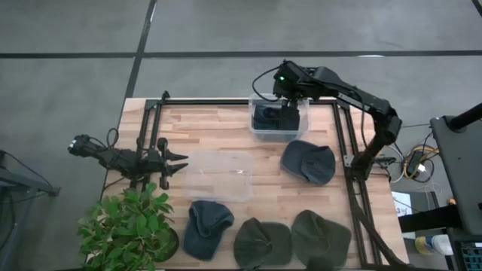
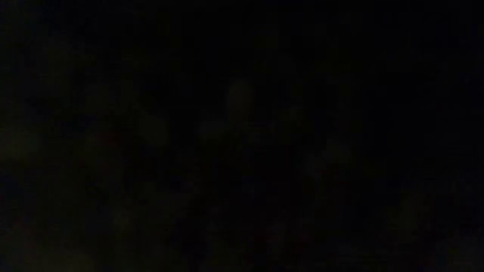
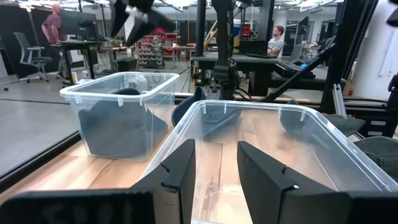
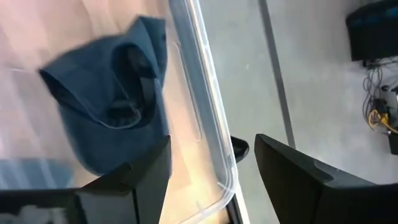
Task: Pick & Place hat
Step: Put the right gray cap into the bottom transparent bin
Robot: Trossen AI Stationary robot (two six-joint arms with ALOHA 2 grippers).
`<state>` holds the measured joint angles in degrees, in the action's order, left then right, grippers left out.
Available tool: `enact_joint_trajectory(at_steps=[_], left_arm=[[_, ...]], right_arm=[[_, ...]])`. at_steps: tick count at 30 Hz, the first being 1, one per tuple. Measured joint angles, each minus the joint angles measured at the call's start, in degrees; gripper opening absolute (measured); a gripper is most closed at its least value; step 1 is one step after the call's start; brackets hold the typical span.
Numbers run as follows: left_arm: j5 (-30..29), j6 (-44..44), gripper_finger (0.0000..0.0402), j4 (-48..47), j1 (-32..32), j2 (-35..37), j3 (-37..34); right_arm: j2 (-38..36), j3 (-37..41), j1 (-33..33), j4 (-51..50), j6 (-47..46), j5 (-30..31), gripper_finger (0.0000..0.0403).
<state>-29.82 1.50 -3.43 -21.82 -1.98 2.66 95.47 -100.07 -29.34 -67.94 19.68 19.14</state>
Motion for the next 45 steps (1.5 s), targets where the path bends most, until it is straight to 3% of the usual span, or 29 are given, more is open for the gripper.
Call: enact_joint_trajectory(at_steps=[9, 18, 23, 35, 45], left_arm=[[0.0, 0.0, 0.0112, 0.0, 0.0, 0.0, 0.0], [0.0, 0.0, 0.0112, 0.0, 0.0, 0.0, 0.0], [0.0, 0.0, 0.0112, 0.0, 0.0, 0.0, 0.0], [0.0, 0.0, 0.0112, 0.0, 0.0, 0.0, 0.0], [0.0, 0.0, 0.0112, 0.0, 0.0, 0.0, 0.0]], right_arm=[[-6.1, 0.0, 7.6, -7.1, -9.7, -0.4, 0.0226], [-5.4, 0.3, 16.5, -14.9, -23.2, -7.9, 0.0226], [-3.9, 3.2, 21.6, -14.8, -27.6, -12.7, 0.0226], [-3.0, 12.0, 30.5, -14.9, -34.2, -13.4, 0.0226], [-3.3, 12.6, 35.6, -14.0, -40.1, -15.0, 0.0226]])
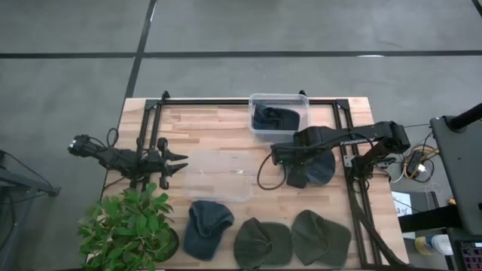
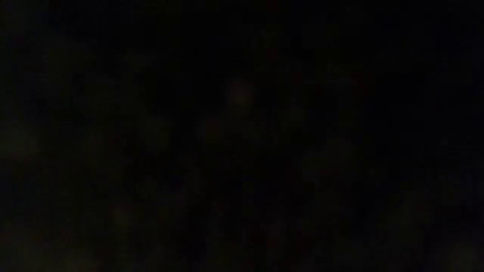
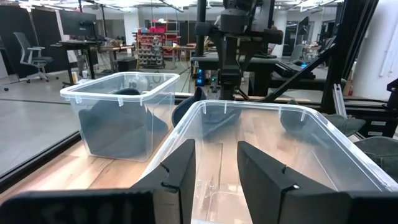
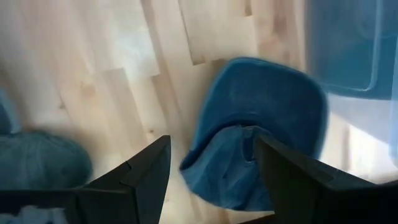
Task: Pick & Place hat
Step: Put the right gray cap into the bottom transparent bin
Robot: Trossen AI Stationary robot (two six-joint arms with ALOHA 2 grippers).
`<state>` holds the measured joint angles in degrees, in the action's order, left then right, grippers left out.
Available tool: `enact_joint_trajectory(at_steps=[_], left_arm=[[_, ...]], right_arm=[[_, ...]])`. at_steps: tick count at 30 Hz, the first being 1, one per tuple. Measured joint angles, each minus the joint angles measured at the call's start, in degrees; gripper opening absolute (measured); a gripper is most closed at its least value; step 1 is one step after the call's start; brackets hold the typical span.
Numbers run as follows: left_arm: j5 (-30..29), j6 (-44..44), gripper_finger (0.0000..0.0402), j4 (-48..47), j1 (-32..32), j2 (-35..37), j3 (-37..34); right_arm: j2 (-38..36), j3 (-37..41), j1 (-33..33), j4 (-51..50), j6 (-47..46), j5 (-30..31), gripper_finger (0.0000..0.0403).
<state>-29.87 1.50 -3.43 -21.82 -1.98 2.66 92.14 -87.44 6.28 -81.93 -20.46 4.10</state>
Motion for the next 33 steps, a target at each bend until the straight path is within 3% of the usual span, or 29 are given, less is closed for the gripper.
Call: enact_joint_trajectory(at_steps=[13, 26, 33], left_arm=[[0.0, 0.0, 0.0112, 0.0, 0.0, 0.0, 0.0], [0.0, 0.0, 0.0112, 0.0, 0.0, 0.0, 0.0], [0.0, 0.0, 0.0112, 0.0, 0.0, 0.0, 0.0]], right_arm=[[0.0, 0.2, 12.9, -0.2, -17.6, -8.2, 0.0226], [0.0, 4.2, 26.9, -0.4, -38.1, -8.9, 0.0226], [0.0, 9.1, 33.1, -0.2, -43.6, -9.8, 0.0226]])
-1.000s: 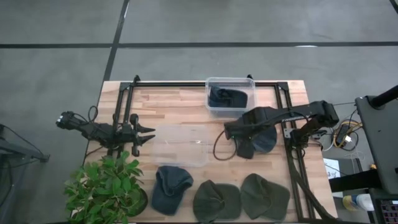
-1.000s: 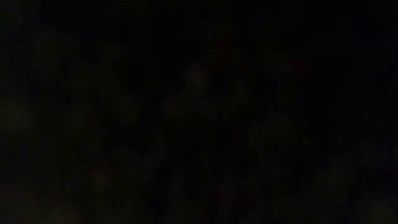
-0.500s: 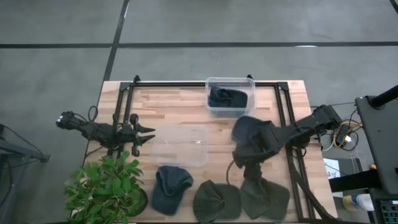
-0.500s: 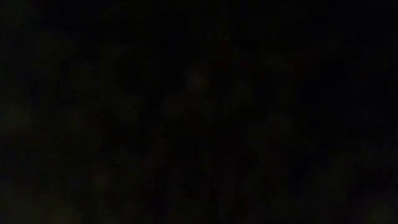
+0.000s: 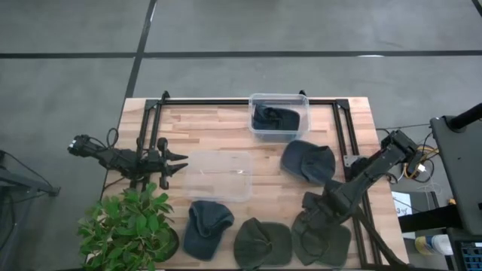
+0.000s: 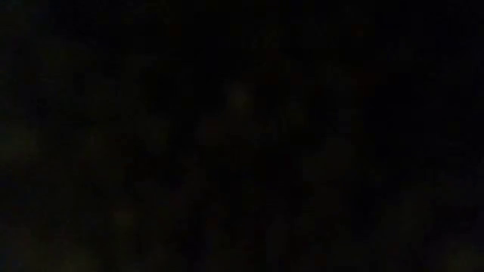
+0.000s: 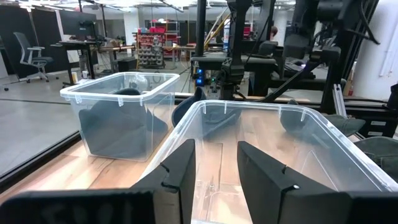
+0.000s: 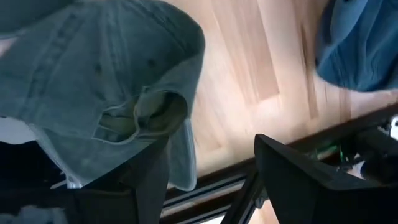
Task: Pick & Place hat
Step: Put the right gray cap into the bottom transparent bin
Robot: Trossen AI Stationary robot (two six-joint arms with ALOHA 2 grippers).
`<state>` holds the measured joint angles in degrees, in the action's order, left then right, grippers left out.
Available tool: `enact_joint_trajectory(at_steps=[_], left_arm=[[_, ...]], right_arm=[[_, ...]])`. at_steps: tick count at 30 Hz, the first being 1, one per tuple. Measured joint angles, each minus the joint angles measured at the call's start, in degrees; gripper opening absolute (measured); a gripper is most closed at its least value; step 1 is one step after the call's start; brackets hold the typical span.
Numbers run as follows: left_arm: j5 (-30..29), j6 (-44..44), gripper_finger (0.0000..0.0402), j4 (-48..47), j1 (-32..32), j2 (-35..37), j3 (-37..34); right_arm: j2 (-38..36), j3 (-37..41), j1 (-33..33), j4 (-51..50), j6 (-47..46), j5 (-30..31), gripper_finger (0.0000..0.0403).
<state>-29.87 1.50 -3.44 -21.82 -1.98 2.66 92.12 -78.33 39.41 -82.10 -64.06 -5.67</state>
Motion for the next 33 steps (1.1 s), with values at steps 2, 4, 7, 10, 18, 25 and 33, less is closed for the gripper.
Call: enact_joint_trajectory(at_steps=[2, 4, 7, 10, 18, 25, 33], left_arm=[[0.0, 0.0, 0.0112, 0.0, 0.0, 0.0, 0.0], [0.0, 0.0, 0.0112, 0.0, 0.0, 0.0, 0.0], [0.0, 0.0, 0.0112, 0.0, 0.0, 0.0, 0.0], [0.0, 0.0, 0.0112, 0.0, 0.0, 0.0, 0.0], [0.0, 0.0, 0.0112, 0.0, 0.0, 0.0, 0.0], [0.0, 0.0, 0.0112, 0.0, 0.0, 0.0, 0.0], [0.0, 0.0, 0.0112, 0.0, 0.0, 0.0, 0.0]], right_arm=[[0.0, 1.0, 1.0, 0.1, -2.3, -1.3, 0.0226], [0.0, 2.1, 2.3, 0.3, -4.4, -2.2, 0.0226], [0.0, 3.8, 4.5, 0.6, -6.4, -3.9, 0.0226], [0.0, 5.3, 6.2, 0.8, -8.5, -5.9, 0.0226], [0.0, 9.2, 9.3, 5.3, -11.0, -7.0, 0.0226], [0.0, 14.9, 9.9, 11.7, -11.3, -6.9, 0.0226], [-0.1, 20.2, 10.0, 17.1, -8.3, -7.3, 0.0226]])
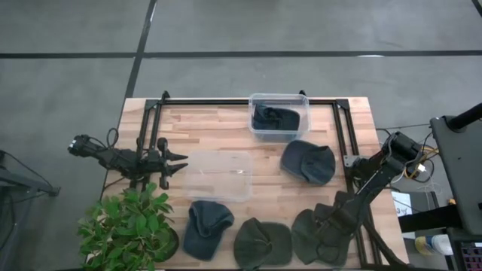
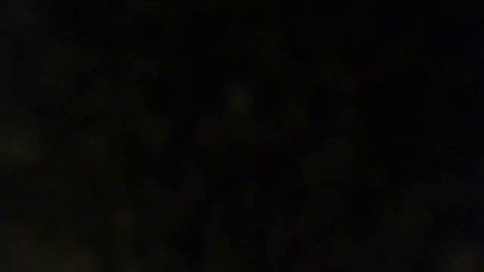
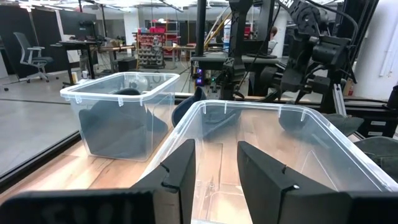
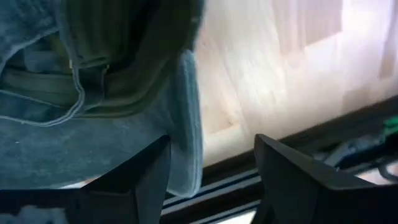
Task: Pick & Place hat
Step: Put the right gray cap into the bottom transparent bin
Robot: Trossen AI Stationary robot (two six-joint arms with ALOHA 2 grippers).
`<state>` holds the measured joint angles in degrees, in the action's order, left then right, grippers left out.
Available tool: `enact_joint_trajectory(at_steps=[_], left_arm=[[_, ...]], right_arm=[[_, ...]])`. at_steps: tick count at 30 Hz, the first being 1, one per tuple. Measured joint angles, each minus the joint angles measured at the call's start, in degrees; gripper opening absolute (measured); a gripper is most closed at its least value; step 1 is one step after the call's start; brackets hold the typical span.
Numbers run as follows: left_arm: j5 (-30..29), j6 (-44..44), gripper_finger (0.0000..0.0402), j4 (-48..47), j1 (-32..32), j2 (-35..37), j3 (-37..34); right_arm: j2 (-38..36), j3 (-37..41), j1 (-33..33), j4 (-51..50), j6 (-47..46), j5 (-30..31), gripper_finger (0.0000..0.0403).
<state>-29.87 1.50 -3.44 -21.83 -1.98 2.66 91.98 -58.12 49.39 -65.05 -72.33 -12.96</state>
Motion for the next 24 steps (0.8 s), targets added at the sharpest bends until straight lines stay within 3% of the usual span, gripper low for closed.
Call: enact_joint_trajectory(at_steps=[5, 8, 16, 24], left_arm=[[0.0, 0.0, 0.0112, 0.0, 0.0, 0.0, 0.0], [0.0, 0.0, 0.0112, 0.0, 0.0, 0.0, 0.0], [0.0, 0.0, 0.0112, 0.0, 0.0, 0.0, 0.0], [0.0, 0.0, 0.0112, 0.0, 0.0, 0.0, 0.0]], right_arm=[[0.0, 1.0, 0.0, 2.8, 0.0, 0.0, 0.0219], [0.0, 0.9, 0.0, 2.8, -1.0, 0.0, 0.0192], [-0.1, -1.1, 0.0, 2.8, 0.0, -0.1, 0.0027], [-0.1, -7.7, 0.0, -2.0, 0.4, 1.9, 0.0012]])
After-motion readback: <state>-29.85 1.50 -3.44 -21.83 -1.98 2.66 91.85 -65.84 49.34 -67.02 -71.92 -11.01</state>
